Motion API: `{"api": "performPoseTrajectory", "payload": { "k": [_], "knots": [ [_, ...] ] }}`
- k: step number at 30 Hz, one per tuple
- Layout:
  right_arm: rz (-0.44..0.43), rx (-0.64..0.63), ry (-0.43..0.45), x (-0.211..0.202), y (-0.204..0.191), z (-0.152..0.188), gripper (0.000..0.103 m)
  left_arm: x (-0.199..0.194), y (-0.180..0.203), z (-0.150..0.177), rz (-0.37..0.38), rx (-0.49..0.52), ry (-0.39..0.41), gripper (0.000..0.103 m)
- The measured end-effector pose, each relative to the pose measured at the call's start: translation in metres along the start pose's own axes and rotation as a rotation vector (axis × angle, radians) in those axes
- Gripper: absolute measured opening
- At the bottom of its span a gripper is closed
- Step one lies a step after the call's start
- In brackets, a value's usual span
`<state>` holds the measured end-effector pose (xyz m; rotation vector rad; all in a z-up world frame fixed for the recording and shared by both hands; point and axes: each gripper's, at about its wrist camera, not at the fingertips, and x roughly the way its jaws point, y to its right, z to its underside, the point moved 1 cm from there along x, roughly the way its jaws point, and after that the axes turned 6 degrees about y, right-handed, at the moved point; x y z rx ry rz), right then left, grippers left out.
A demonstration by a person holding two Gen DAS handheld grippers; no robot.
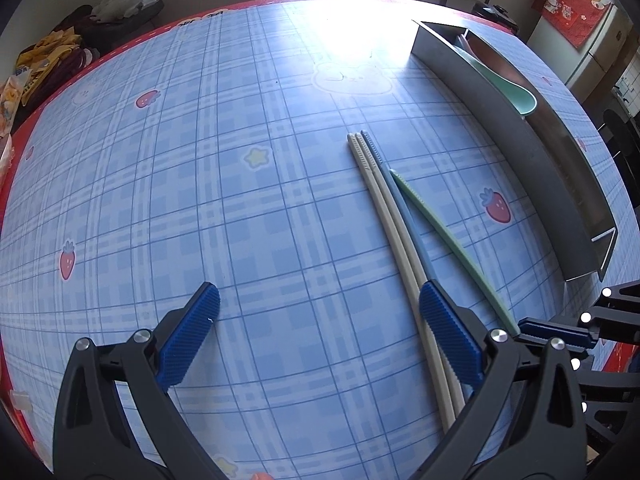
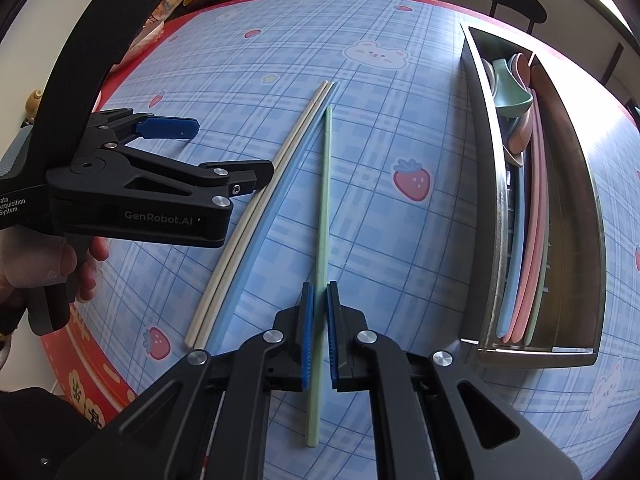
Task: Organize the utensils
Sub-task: 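Grasp the green chopstick with the right gripper, then grasp a beige chopstick with the left gripper while the right lifts the green chopstick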
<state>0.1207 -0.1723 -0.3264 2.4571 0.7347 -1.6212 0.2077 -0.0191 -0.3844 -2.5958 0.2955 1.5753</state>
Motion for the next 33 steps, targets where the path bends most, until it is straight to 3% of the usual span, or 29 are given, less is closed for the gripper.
{"api": "performPoseTrajectory", "payload": {
  "k": [20,22,25,30,33],
  "knots": [
    [-0.003,-0.001,0.002,0.0,-0.001,-0.003,0.007,0.007,0.0,-0.016,-0.066,0.008,-0.061,0.097],
    [-0.005,0.001,0.003,0.001,0.0,-0.003,0.007,0.002,0.001,-0.013,-0.053,0.018,-0.054,0.092],
    [-0.007,0.004,0.006,0.001,0.001,-0.002,0.007,-0.006,0.007,-0.004,-0.024,0.088,-0.026,0.07],
    [-0.009,0.009,0.01,0.001,0.001,-0.002,0.007,-0.018,0.008,0.007,-0.007,0.134,-0.015,0.023],
    [-0.01,0.01,0.01,0.002,0.002,-0.003,0.007,-0.022,0.002,0.012,0.014,0.122,-0.019,0.013]
  ]
}}
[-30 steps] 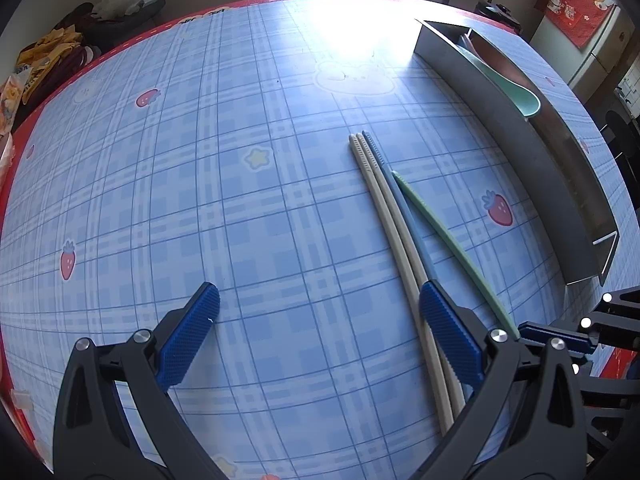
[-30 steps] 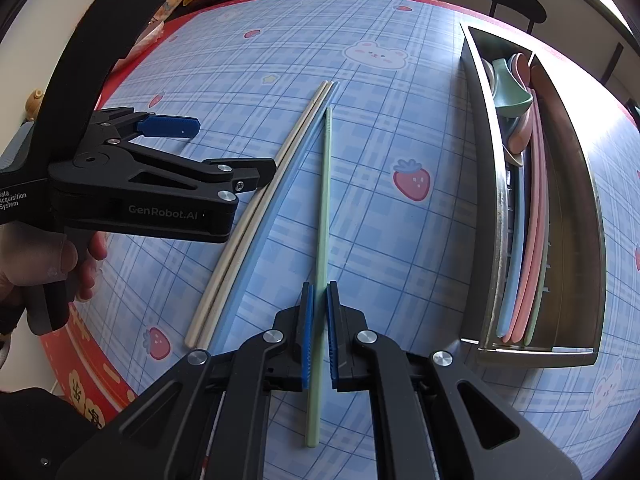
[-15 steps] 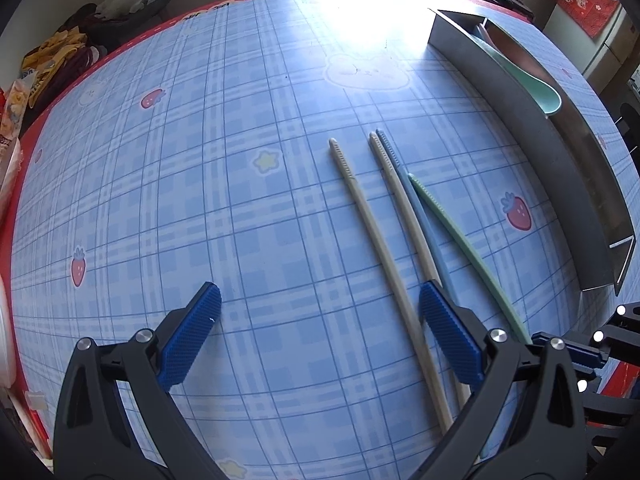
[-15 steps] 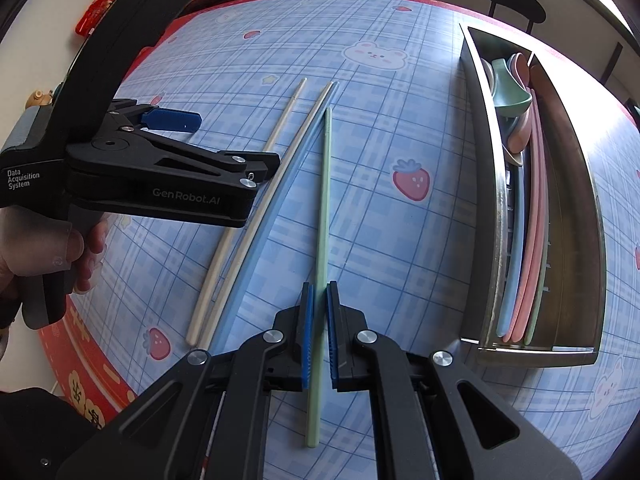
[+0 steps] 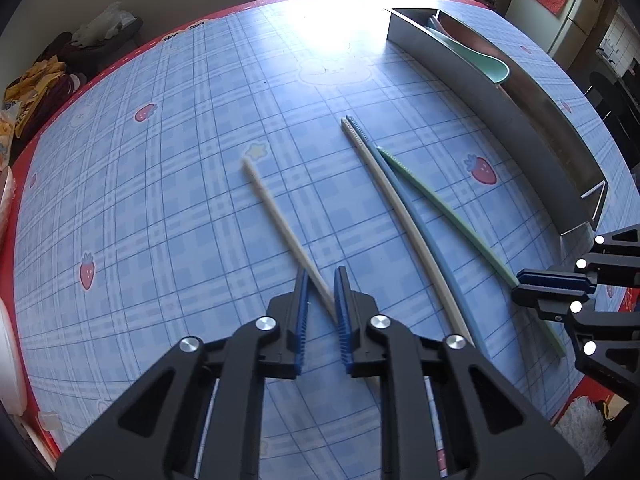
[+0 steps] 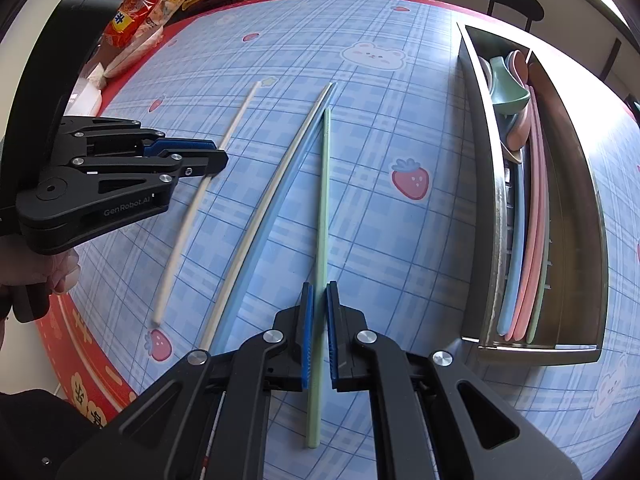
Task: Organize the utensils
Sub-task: 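Grasp a beige chopstick with the left gripper while the right lifts the green chopstick, then lower the beige chopstick into the tray while the right gripper lowers the green chopstick in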
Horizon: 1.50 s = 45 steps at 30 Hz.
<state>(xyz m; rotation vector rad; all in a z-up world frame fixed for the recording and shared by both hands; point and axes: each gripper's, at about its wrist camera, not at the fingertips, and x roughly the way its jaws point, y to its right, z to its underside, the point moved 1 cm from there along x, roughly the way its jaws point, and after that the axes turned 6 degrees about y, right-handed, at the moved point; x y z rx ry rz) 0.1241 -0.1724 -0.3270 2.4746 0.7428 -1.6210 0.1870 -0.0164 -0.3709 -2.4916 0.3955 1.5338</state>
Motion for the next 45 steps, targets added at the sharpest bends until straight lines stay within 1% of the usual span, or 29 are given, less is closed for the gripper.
{"api": "performPoseTrajectory", "payload": {
  "k": [3,6,8,15,19,23,28,30,38,45],
  "knots": [
    [0.0,0.0,0.001,0.0,0.0,0.0,0.007,-0.005,-0.007,0.01,0.055,-0.019,-0.011,0.01],
    [-0.001,0.003,0.004,-0.001,0.0,0.0,0.007,-0.009,-0.024,0.021,0.099,-0.092,-0.017,0.01],
    [0.001,0.004,0.005,0.0,0.0,0.0,0.007,-0.012,-0.03,0.03,0.12,-0.125,-0.005,0.011],
    [0.013,0.0,0.009,-0.001,-0.003,0.003,0.007,-0.016,-0.031,0.04,0.105,-0.158,0.035,0.012],
    [0.019,-0.006,0.009,-0.001,-0.004,0.003,0.007,-0.018,-0.039,0.044,0.132,-0.189,0.061,0.012],
    [0.021,-0.011,0.001,0.001,-0.004,0.001,0.007,-0.022,-0.048,0.051,0.159,-0.215,0.066,0.013],
    [0.018,0.006,-0.013,0.002,-0.004,-0.002,0.006,-0.023,-0.05,0.048,0.177,-0.235,0.046,0.01],
    [0.013,0.014,0.008,-0.004,-0.002,-0.004,0.006,-0.026,-0.051,0.048,0.203,-0.249,0.041,0.01],
    [-0.022,0.067,0.08,-0.028,0.004,-0.008,0.006,-0.065,-0.054,0.046,0.257,-0.289,0.105,0.01],
    [-0.033,0.124,0.132,-0.044,0.015,-0.008,0.006,-0.095,-0.044,0.032,0.281,-0.25,0.164,0.01]
  ]
}}
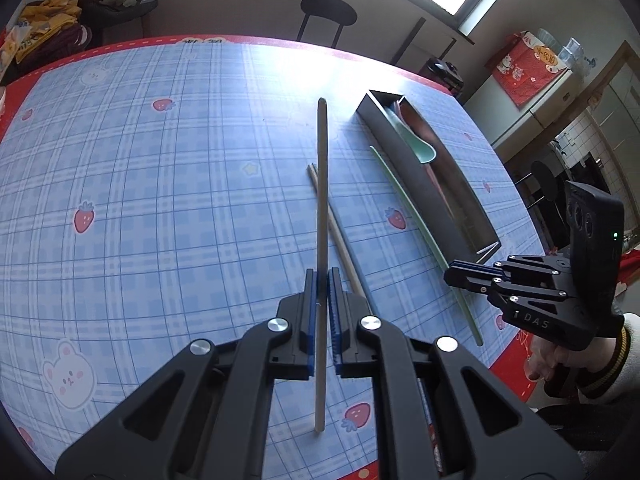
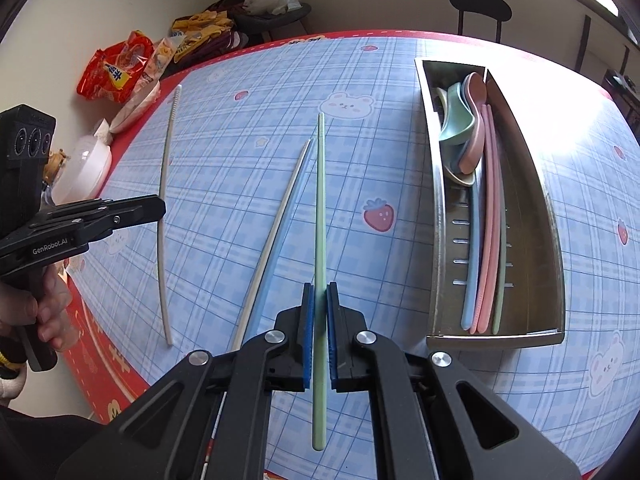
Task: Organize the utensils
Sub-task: 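Lower the beige chopstick into the tray while the right gripper lowers the green chopstick in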
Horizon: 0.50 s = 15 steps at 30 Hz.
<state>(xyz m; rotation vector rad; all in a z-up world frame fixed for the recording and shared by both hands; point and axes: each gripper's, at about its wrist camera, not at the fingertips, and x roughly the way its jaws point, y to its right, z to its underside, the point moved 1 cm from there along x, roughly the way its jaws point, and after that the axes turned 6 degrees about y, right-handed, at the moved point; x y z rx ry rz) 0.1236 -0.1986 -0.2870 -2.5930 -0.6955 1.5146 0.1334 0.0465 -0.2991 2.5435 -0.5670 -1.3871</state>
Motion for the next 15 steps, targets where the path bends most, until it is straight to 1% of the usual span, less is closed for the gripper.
{"api": "performPoseTrajectory", "payload": {
  "k": [9,15],
  "knots": [
    [0.003,0.038,0.04,-0.014,0.014,-0.001,0.006,-0.02,0.027,-0.019,0.047,0.037,0.055,0.01],
    [0.01,0.05,0.064,-0.022,0.018,-0.002,0.006,-0.033,0.035,-0.029,0.072,0.04,0.084,0.01]
  ]
}}
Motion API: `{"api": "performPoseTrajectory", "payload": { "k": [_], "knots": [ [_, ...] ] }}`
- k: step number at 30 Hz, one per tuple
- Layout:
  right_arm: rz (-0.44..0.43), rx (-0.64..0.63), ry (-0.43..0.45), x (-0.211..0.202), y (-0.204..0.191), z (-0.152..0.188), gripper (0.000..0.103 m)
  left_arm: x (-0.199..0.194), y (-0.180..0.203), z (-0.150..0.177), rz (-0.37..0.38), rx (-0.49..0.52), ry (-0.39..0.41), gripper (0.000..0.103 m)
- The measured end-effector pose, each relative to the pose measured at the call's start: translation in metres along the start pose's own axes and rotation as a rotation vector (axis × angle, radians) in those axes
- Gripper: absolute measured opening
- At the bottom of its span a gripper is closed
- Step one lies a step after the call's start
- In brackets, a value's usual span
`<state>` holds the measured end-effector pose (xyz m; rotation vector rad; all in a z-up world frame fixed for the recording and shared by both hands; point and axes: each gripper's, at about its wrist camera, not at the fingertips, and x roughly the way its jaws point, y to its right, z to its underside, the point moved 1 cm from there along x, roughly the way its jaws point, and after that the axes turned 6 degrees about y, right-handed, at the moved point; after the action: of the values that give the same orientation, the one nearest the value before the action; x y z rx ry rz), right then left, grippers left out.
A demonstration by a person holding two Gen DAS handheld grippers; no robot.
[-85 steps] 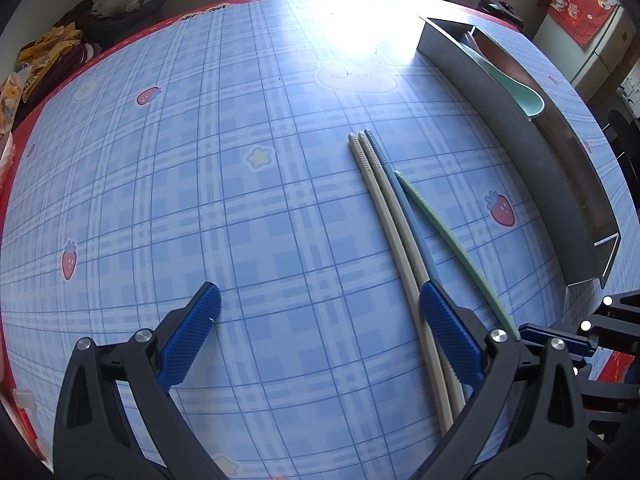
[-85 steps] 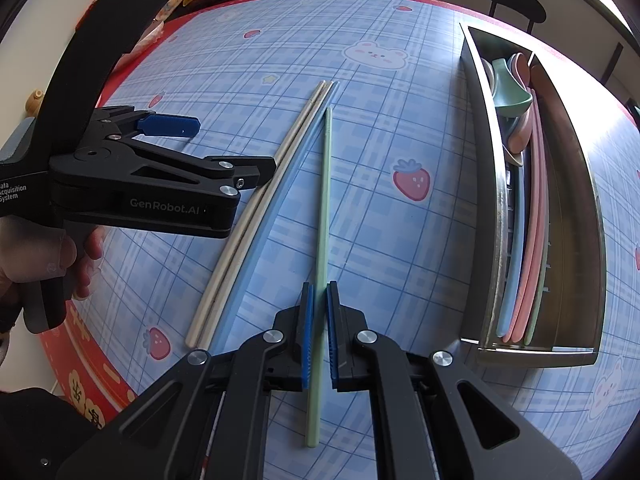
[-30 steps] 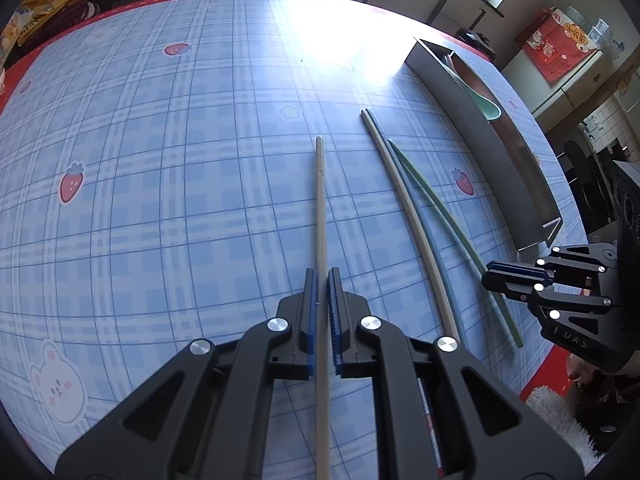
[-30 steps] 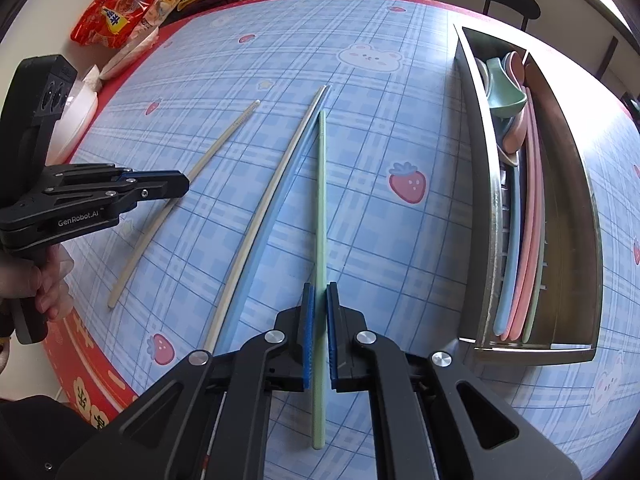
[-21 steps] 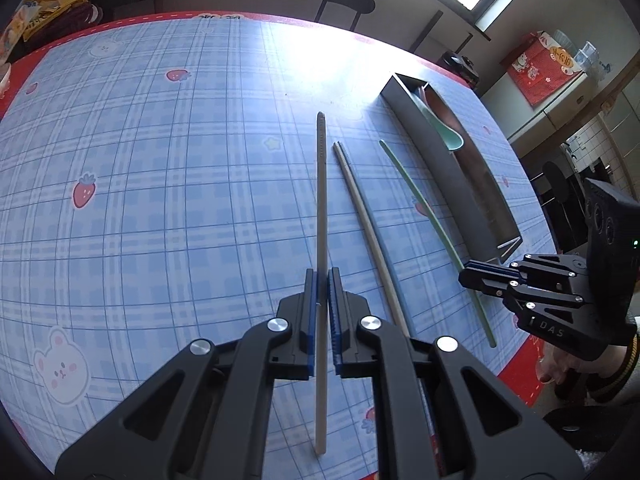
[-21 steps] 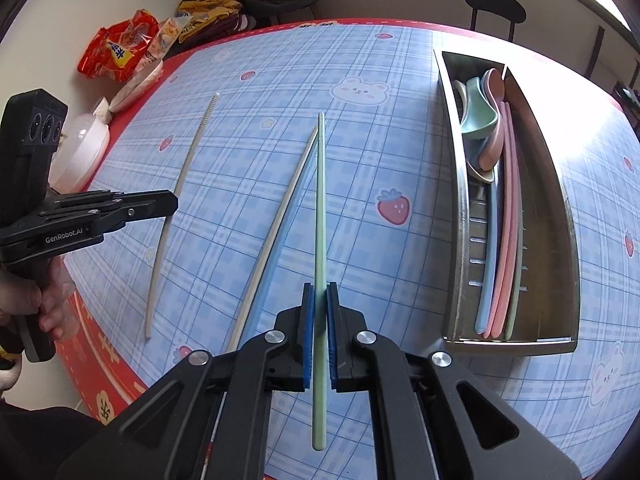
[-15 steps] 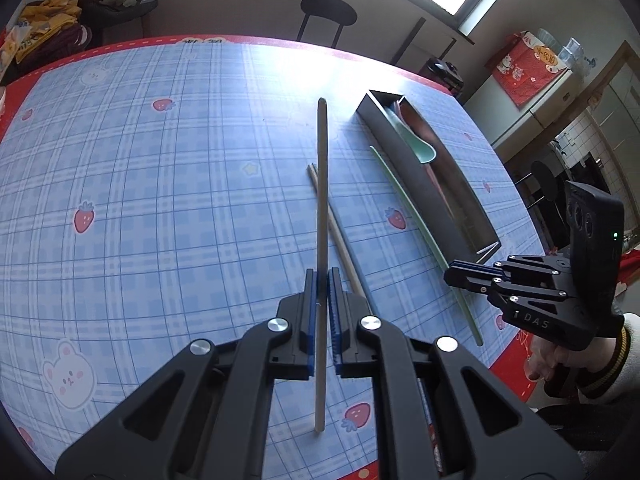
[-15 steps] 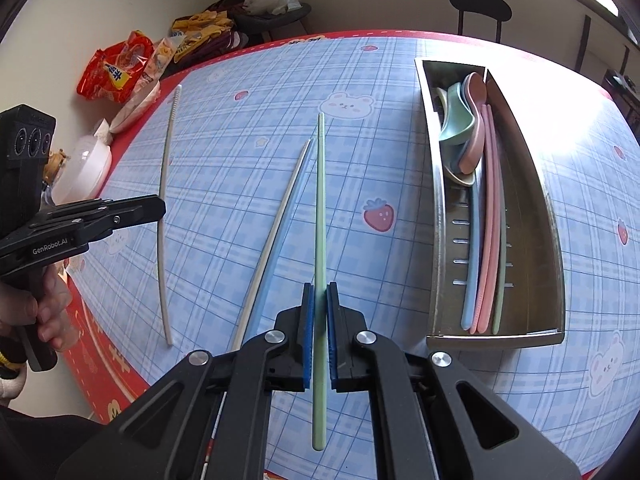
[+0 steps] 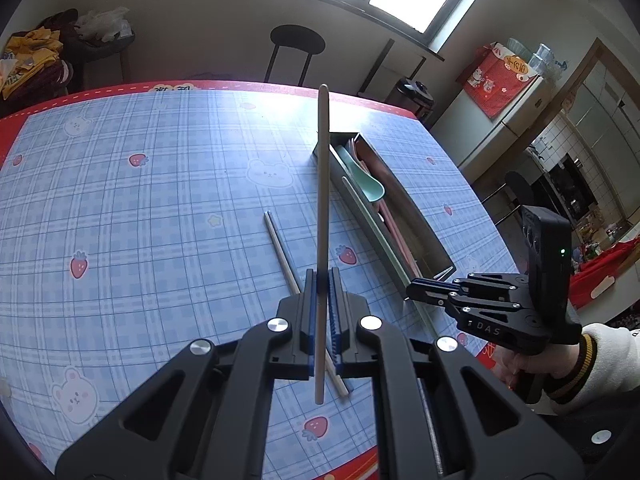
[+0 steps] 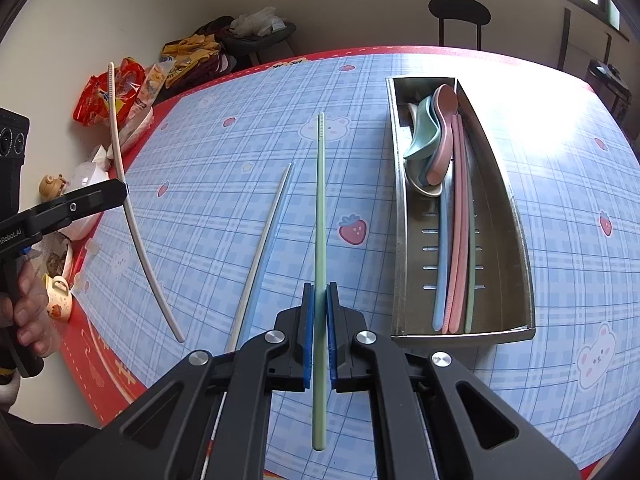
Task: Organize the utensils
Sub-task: 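Lower the beige chopstick into the tray while the right gripper lowers the green chopstick in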
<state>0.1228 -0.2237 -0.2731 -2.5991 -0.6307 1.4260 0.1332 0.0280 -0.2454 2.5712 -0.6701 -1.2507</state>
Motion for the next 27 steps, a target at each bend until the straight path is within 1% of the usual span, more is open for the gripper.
{"api": "performPoseTrajectory", "payload": {
  "k": [5,12,20,27],
  "knots": [
    [0.011,0.023,0.035,-0.011,0.009,-0.006,0.006,-0.001,0.008,-0.013,0.014,0.008,0.009,0.01],
    [0.048,0.094,0.083,-0.026,0.036,-0.011,0.006,0.01,0.03,-0.032,0.054,0.036,0.005,0.01],
    [0.097,0.169,0.128,-0.031,0.073,-0.021,0.006,0.04,0.064,-0.057,0.136,0.06,-0.013,0.01],
    [0.114,0.161,0.15,-0.017,0.089,-0.043,0.006,0.076,0.09,-0.078,0.178,0.064,-0.034,0.01]
  ]
}}
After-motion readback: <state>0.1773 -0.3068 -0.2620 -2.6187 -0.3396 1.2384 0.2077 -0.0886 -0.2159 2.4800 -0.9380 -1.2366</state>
